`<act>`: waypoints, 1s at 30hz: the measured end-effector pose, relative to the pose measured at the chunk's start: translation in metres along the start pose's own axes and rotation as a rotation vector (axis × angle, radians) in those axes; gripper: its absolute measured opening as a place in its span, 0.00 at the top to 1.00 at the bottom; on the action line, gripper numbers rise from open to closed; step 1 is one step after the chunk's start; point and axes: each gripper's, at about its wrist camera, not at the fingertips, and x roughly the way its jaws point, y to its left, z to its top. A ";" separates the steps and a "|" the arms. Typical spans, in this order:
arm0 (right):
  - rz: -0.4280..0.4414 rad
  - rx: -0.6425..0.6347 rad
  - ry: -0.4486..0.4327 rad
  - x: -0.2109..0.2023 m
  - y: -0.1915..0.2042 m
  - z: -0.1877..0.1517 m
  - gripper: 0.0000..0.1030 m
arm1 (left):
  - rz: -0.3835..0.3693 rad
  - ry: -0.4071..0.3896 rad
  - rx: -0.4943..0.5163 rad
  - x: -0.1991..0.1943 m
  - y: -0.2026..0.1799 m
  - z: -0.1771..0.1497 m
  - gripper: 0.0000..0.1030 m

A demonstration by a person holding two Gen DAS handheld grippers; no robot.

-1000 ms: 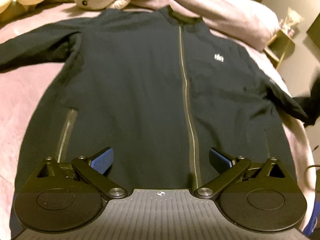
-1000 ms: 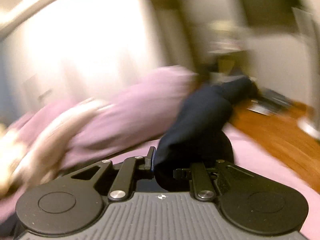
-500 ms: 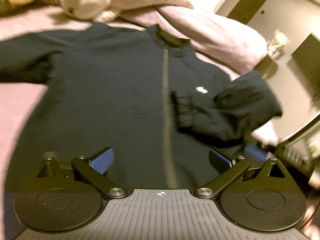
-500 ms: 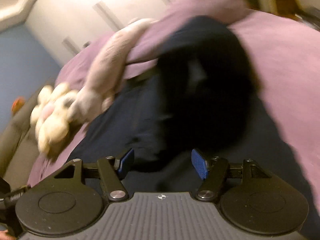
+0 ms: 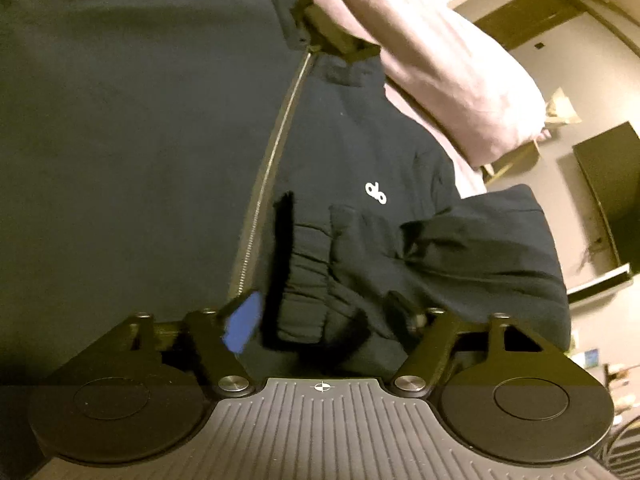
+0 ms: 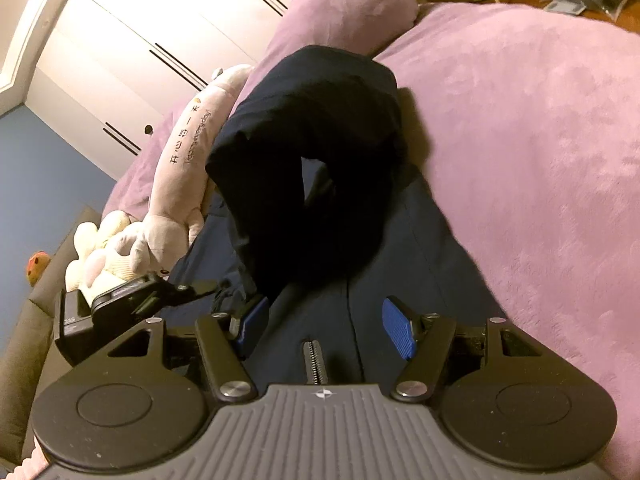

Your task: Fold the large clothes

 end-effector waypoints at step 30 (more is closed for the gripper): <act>-0.013 0.018 0.013 0.104 0.026 0.061 0.37 | 0.346 -0.284 0.117 -0.079 0.096 0.082 0.47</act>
